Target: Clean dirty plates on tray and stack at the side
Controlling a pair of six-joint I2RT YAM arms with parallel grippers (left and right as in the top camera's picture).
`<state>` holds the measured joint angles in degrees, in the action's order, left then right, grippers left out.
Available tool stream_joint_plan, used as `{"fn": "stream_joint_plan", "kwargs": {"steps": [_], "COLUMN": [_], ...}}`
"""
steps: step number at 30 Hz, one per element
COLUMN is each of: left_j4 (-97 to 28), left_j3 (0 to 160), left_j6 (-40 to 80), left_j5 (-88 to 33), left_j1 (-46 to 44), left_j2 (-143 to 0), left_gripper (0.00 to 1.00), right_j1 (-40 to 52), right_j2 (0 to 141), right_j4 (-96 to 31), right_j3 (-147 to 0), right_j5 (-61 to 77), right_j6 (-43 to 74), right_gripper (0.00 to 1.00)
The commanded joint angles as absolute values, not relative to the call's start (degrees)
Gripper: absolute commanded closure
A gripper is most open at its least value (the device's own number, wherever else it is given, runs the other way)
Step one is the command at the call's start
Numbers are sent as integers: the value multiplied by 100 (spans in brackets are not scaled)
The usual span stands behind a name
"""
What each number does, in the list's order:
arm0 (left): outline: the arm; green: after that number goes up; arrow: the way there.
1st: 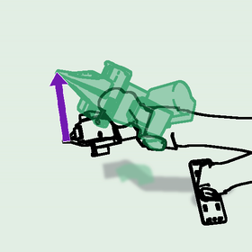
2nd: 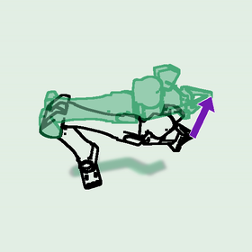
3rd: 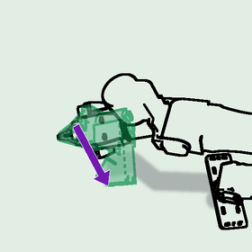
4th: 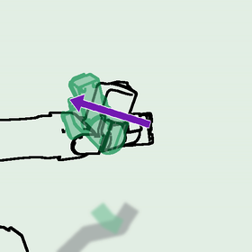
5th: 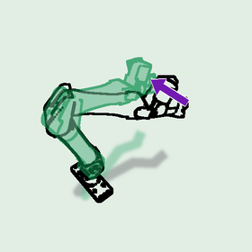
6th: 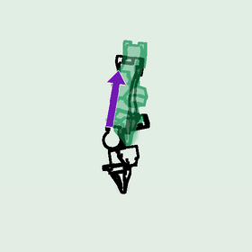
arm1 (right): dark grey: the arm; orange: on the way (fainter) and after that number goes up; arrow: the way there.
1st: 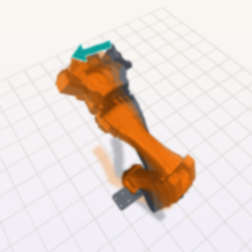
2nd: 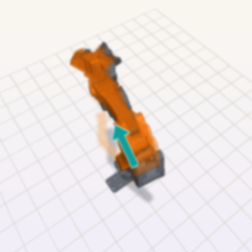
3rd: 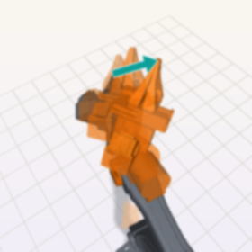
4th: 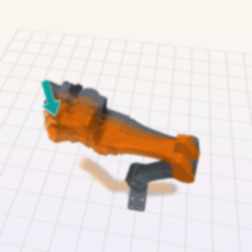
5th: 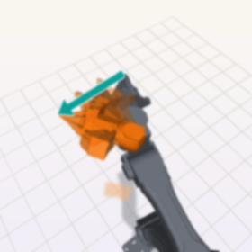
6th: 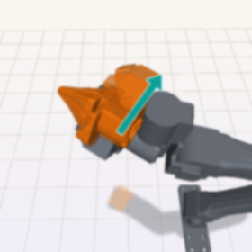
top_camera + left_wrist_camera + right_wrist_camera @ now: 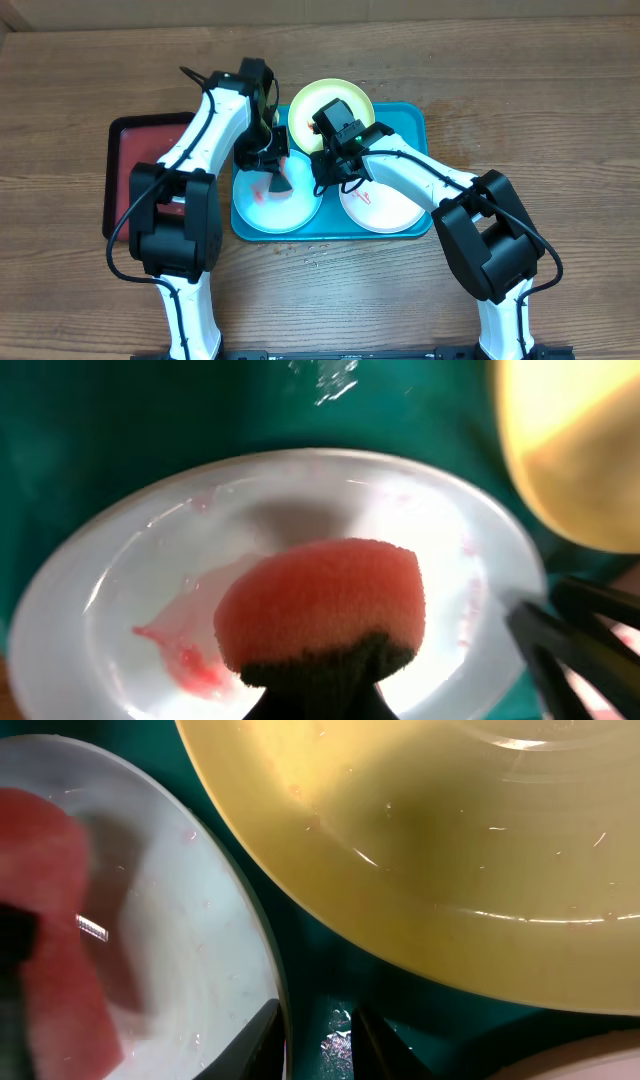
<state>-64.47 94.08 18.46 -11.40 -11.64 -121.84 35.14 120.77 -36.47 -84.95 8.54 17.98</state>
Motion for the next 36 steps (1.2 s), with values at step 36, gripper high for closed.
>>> {"fn": "stream_joint_plan", "kwargs": {"steps": [36], "left_j4": [-6757], "left_j3": [9782], "left_j6": [1774], "left_j5": [-757], "left_j1": [-1153], "left_j2": [-12213], "left_gripper": [96], "right_j1": [3529], "right_j2": [12060], "right_j4": [-3645], "right_j3": [-8458], "right_j5": [751], "right_j6": [1802], "right_gripper": [76]}}
